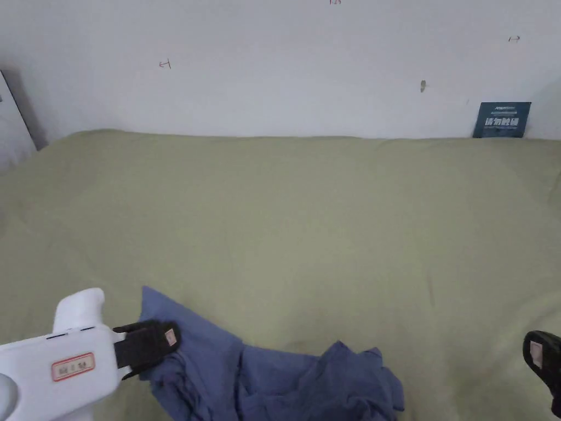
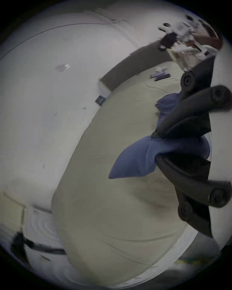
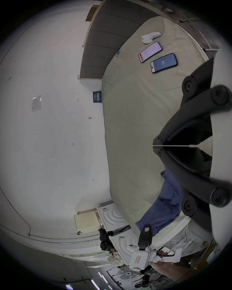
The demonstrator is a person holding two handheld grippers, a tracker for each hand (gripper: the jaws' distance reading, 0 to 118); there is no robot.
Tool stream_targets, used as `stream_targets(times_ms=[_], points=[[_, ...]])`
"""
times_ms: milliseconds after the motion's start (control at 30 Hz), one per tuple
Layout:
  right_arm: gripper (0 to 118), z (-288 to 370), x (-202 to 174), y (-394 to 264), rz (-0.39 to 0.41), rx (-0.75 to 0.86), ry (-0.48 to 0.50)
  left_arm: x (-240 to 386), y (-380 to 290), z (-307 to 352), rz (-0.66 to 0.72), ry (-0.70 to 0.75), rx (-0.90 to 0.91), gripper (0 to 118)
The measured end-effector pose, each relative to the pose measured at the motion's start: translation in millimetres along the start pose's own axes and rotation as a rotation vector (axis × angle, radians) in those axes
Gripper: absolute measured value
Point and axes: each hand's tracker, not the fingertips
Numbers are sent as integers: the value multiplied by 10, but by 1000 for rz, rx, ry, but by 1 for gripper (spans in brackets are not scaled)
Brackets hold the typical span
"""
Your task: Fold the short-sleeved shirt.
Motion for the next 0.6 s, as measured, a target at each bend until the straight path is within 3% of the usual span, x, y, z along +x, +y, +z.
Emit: stream_targets(times_ms=[267,300,367,400,467,600], points=[[1,167,-12,-18,-14,13,15,1137,-424,-1118,-218,-197,-262,17],[1,191,6,-21,-19,15,16,1209,-509,-1274,-238,-208,-303,26],[1,234,34,-27,-21,16,9,1243,-645,-1516,-234,-238,-363,67],[1,252,53,-33,-17,15,0,1245,-735,-1614,-203,-294,-397,81],[2,274,86,-39,-13,10,-14,1145,-818,-1695,-107,-377,-414,81],[2,248,149,-82,-33,-1,-31,955,-612,-1416,27,-390,-308,78]])
